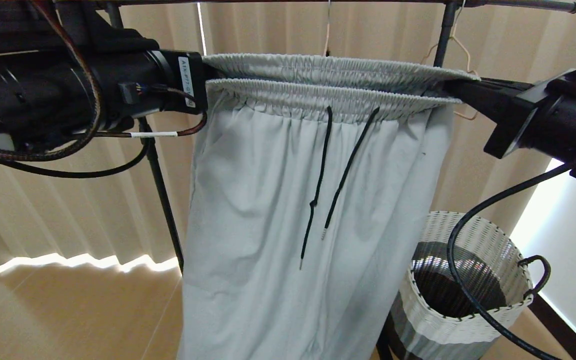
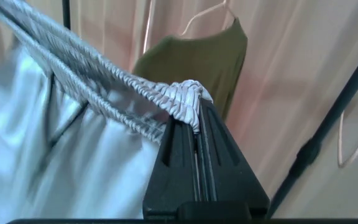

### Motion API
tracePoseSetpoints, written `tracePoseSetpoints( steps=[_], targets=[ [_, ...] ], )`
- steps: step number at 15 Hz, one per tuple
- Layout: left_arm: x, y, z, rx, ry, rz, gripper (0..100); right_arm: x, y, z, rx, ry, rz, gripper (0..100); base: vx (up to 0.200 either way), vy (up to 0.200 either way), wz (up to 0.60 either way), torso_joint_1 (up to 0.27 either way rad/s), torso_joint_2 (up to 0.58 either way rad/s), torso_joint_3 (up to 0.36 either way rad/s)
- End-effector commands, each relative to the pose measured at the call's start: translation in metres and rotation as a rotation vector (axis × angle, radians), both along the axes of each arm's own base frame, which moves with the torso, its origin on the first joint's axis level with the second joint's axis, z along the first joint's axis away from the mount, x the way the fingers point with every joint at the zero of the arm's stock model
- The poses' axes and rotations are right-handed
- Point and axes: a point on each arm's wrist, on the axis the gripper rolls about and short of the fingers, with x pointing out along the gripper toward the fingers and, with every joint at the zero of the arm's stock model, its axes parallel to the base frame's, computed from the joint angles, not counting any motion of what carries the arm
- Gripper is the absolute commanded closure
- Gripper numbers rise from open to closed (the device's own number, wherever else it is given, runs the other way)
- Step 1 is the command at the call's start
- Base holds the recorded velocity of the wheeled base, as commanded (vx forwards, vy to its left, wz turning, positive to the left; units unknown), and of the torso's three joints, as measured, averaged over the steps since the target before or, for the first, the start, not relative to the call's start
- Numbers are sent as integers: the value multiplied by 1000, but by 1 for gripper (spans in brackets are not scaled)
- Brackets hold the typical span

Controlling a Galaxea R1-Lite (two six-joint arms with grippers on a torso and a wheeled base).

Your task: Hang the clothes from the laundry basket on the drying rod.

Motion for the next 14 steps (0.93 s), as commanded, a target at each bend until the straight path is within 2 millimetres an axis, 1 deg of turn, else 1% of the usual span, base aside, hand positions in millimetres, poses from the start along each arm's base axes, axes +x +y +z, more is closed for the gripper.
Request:
tracePoseSetpoints(
  steps=[1, 4, 5, 7, 8, 9, 11, 12, 13, 14],
  targets=[
    [4, -3, -3, 4, 9, 0, 100, 4, 2, -5, 3, 18, 1, 100, 0, 0, 0, 0, 0, 0],
    [-3, -2, -5, 9, 15, -11, 100, 4, 2, -5, 13, 23, 1, 100, 0, 0, 0, 0, 0, 0],
    [-9, -1, -16, 29, 43, -20, 100, 5, 2, -13, 4, 47, 2, 100, 0, 0, 0, 0, 0, 0],
    [-16, 1, -29, 51, 79, -31, 100, 7, 4, -22, 2, 53, 2, 100, 0, 0, 0, 0, 0, 0],
    [-17, 1, -30, 54, 83, -32, 100, 8, 4, -20, 13, 40, 1, 100, 0, 0, 0, 0, 0, 0],
    [-18, 2, -29, 50, 78, -32, 100, 12, 0, -19, 23, 28, -18, 100, 0, 0, 0, 0, 0, 0],
    [-18, 1, -29, 51, 79, -32, 100, 12, -3, -21, 18, 37, -38, 100, 0, 0, 0, 0, 0, 0],
    [-15, 0, -29, 51, 79, -29, 100, 10, -8, -21, 16, 39, -54, 100, 0, 0, 0, 0, 0, 0],
    [-11, -1, -29, 48, 74, -23, 100, 5, -11, -18, 16, 38, -55, 100, 0, 0, 0, 0, 0, 0],
    [-2, -5, -31, 44, 69, -13, 100, -5, -16, -12, 15, 44, -52, 100, 0, 0, 0, 0, 0, 0]
  ],
)
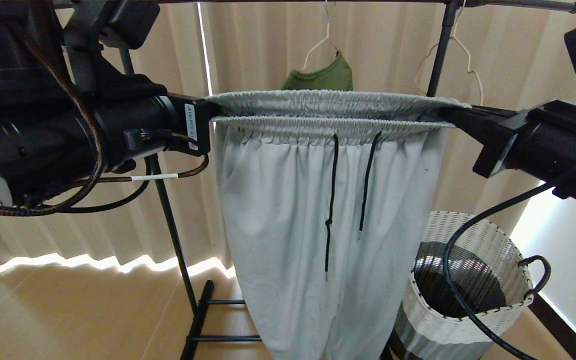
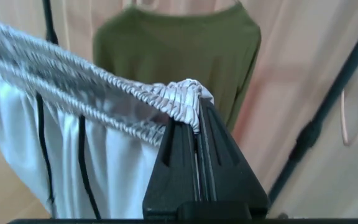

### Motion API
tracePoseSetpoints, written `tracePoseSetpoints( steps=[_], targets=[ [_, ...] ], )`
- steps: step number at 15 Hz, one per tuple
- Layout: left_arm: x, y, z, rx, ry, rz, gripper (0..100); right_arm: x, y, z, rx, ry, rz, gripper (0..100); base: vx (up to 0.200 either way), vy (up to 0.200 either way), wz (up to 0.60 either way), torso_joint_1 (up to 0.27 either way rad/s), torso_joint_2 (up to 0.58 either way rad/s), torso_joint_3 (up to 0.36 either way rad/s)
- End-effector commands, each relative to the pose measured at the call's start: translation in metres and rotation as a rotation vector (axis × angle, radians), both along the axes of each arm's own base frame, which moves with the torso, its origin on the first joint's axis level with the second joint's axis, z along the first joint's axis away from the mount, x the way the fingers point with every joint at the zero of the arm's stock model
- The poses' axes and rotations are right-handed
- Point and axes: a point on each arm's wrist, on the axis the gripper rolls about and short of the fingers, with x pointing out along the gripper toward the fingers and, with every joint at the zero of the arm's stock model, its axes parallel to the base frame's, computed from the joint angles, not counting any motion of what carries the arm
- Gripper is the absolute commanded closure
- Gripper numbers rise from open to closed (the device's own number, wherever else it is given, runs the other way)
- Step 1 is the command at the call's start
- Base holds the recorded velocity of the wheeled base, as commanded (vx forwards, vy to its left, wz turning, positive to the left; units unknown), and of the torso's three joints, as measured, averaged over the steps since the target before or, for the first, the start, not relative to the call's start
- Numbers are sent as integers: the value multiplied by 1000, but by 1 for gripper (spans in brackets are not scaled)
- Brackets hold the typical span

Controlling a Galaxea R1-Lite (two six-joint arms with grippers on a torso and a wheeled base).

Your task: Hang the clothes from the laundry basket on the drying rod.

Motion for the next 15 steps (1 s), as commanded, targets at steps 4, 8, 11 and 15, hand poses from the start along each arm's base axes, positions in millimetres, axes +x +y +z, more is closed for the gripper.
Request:
tracePoseSetpoints(
  steps=[4, 8, 11, 15],
  targets=[
    [38, -19, -7, 1, -8, 100, 100, -50, -24, 16, -5, 40, 19, 100, 0, 0, 0, 0, 0, 0],
    [69, -41, -8, -7, -19, 122, 100, -89, -24, 16, 47, 128, 142, 100, 0, 0, 0, 0, 0, 0],
    [68, -40, -8, -6, -18, 122, 100, -86, -22, 13, 39, 138, 140, 100, 0, 0, 0, 0, 0, 0],
    [45, -23, 3, -14, -20, 125, 100, -65, -20, 7, 15, 170, 83, 100, 0, 0, 0, 0, 0, 0]
  ],
)
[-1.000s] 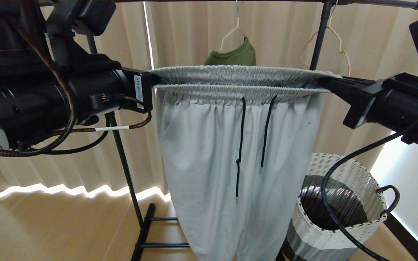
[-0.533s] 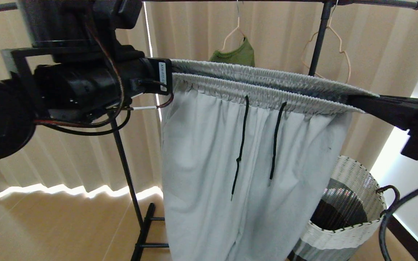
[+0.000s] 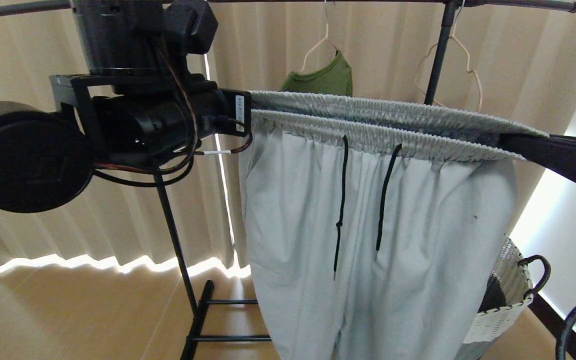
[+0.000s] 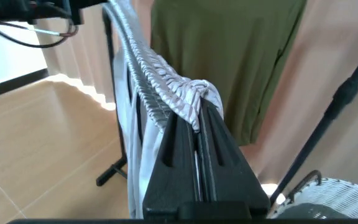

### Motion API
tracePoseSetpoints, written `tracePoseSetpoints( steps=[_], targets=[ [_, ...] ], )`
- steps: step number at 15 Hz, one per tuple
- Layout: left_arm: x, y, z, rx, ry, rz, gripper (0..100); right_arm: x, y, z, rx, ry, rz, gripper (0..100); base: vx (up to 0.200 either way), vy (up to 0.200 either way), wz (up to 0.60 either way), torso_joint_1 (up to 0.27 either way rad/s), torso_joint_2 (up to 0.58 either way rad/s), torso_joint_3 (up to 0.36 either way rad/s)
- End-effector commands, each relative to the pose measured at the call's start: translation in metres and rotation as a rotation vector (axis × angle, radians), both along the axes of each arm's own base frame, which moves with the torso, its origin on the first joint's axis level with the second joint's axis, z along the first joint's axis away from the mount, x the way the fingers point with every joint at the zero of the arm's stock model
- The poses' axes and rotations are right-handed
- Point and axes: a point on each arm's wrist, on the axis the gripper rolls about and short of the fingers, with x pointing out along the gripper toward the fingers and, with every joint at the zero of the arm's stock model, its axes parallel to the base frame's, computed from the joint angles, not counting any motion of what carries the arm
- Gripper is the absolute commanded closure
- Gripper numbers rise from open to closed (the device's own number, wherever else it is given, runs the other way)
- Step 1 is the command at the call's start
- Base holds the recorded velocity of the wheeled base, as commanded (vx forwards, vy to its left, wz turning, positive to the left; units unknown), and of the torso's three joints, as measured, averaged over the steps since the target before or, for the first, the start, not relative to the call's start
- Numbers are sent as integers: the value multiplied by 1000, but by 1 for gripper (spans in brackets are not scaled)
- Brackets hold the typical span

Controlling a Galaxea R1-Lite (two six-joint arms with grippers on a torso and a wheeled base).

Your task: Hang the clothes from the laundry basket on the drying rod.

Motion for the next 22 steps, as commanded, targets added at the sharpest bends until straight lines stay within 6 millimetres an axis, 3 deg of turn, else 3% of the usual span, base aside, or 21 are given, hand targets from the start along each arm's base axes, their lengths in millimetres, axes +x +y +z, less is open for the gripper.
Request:
tracePoseSetpoints(
  steps=[1, 4, 9, 12, 15, 18, 22],
  targets=[
    [-27, 18, 13, -1, -2, -10, 100, 18, 4, -3, -23, 4, -35, 100, 0, 0, 0, 0, 0, 0],
    [-62, 38, 24, 6, 18, -56, 100, 38, 15, -6, -25, -43, -41, 100, 0, 0, 0, 0, 0, 0],
    [-131, 78, 32, 14, 71, -285, 100, 99, 30, -16, -9, -149, -110, 100, 0, 0, 0, 0, 0, 0],
    [-154, 90, 24, 21, 91, -374, 100, 121, 42, -16, 10, -183, -102, 100, 0, 0, 0, 0, 0, 0],
    [-169, 91, 22, 11, 80, -478, 100, 134, 48, -14, 13, -189, -101, 100, 0, 0, 0, 0, 0, 0],
    [-177, 88, 22, 11, 76, -532, 100, 135, 49, -16, 10, -183, -99, 100, 0, 0, 0, 0, 0, 0],
    [-167, 84, 20, 35, 79, -500, 100, 129, 46, -11, 13, -194, -113, 100, 0, 0, 0, 0, 0, 0]
  ],
)
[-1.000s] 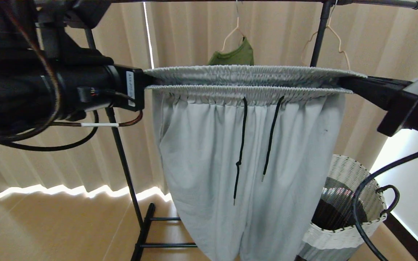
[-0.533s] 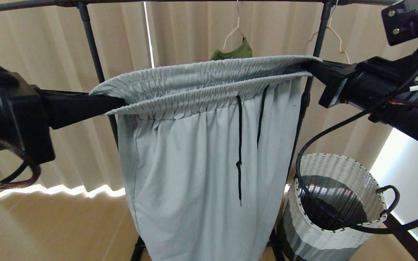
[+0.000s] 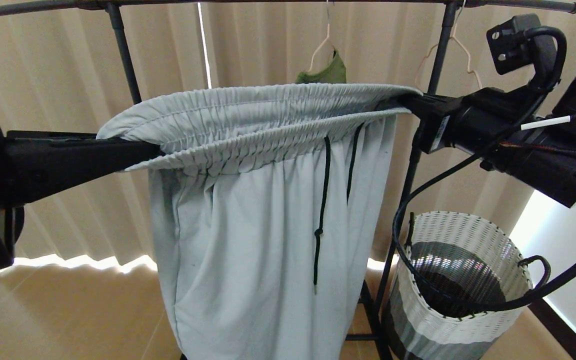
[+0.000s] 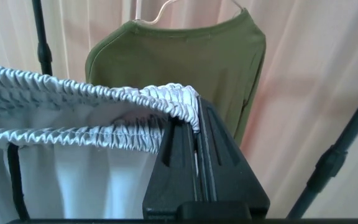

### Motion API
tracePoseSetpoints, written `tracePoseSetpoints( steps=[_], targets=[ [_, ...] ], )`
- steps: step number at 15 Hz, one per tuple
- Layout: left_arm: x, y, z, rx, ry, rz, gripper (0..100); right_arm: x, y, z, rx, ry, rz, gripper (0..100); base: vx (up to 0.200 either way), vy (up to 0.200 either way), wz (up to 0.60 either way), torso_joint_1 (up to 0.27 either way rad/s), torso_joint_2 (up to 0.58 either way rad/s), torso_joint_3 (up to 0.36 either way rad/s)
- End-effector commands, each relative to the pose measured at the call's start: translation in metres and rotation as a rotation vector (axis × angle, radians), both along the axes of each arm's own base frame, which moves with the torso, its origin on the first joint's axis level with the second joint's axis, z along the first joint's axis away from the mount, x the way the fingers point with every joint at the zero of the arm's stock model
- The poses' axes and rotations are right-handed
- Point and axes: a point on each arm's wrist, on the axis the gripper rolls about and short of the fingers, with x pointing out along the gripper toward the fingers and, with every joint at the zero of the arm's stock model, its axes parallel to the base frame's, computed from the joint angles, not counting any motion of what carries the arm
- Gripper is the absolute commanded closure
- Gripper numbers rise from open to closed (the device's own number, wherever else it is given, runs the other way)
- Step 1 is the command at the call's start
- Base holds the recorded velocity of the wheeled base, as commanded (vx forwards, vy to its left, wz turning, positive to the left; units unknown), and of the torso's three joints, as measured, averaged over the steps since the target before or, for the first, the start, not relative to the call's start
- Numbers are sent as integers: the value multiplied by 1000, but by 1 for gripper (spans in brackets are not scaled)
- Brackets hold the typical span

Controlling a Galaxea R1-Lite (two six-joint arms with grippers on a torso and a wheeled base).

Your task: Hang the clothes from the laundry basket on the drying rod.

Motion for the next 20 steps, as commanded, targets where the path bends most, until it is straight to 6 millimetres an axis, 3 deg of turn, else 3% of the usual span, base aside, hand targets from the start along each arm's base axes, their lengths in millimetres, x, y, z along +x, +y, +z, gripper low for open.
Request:
tracePoseSetpoints(
  steps=[1, 6, 9, 13, 17, 20],
  targets=[
    [16, -4, 0, 37, -7, 79, 100, -7, -4, 9, 5, -21, -7, 100, 0, 0, 0, 0, 0, 0],
    [79, -31, 10, 78, -112, 393, 100, -38, -20, 33, 4, -23, -9, 100, 0, 0, 0, 0, 0, 0],
    [111, -49, 1, 56, -147, 506, 100, -65, -33, 35, -10, 4, -5, 100, 0, 0, 0, 0, 0, 0],
    [117, -54, -5, 62, -138, 518, 100, -78, -39, 13, -37, 58, 2, 100, 0, 0, 0, 0, 0, 0],
    [115, -53, -1, 48, -150, 517, 100, -73, -36, 21, -24, 35, 4, 100, 0, 0, 0, 0, 0, 0],
    [111, -52, -5, 56, -141, 509, 100, -75, -37, 15, -32, 50, 4, 100, 0, 0, 0, 0, 0, 0]
  ],
)
